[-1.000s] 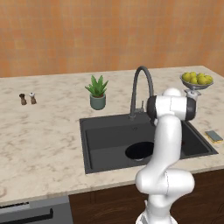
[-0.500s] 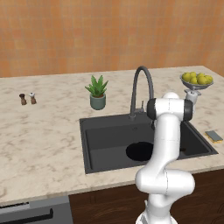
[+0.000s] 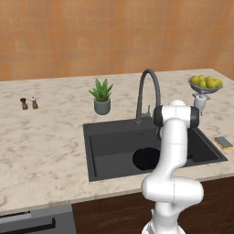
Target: Pick the pan and sponge and place them into the sink. Then turn on the water.
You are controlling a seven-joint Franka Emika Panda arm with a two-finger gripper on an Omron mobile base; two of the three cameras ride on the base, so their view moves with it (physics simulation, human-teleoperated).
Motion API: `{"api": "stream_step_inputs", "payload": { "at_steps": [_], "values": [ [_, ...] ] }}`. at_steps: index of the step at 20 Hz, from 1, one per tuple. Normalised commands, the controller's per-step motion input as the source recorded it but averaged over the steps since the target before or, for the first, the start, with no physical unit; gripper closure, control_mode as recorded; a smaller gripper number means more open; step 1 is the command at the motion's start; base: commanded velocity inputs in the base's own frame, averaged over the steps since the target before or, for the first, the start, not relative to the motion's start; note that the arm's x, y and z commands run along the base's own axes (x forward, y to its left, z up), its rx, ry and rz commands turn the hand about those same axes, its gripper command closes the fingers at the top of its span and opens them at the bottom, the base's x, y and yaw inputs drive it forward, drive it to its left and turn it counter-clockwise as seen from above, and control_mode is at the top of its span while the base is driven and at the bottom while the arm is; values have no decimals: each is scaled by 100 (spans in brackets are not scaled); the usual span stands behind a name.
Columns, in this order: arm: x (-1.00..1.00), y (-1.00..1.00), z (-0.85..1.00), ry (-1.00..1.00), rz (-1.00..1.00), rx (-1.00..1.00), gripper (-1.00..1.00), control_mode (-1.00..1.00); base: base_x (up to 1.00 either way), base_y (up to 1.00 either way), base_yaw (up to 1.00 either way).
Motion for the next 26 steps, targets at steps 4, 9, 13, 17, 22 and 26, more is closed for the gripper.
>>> {"api": "stream_step_inputs", "payload": {
  "at_steps": [4, 9, 13, 17, 22, 26],
  "values": [
    [0, 0, -52, 0, 0, -20, 100, -100, 0, 0, 0],
    [0, 0, -14, -3, 2, -1, -100, -100, 0, 0, 0],
    [0, 0, 12, -16, 5, 8, -100, -100, 0, 0, 0],
    [-9, -8, 50, -6, 1, 2, -100, -100, 0, 0, 0],
    [-8, 0, 81, -1, -1, 0, -100, -100, 0, 0, 0],
    [-16, -1, 100, 0, -10, 0, -100, -100, 0, 0, 0]
  ]
}}
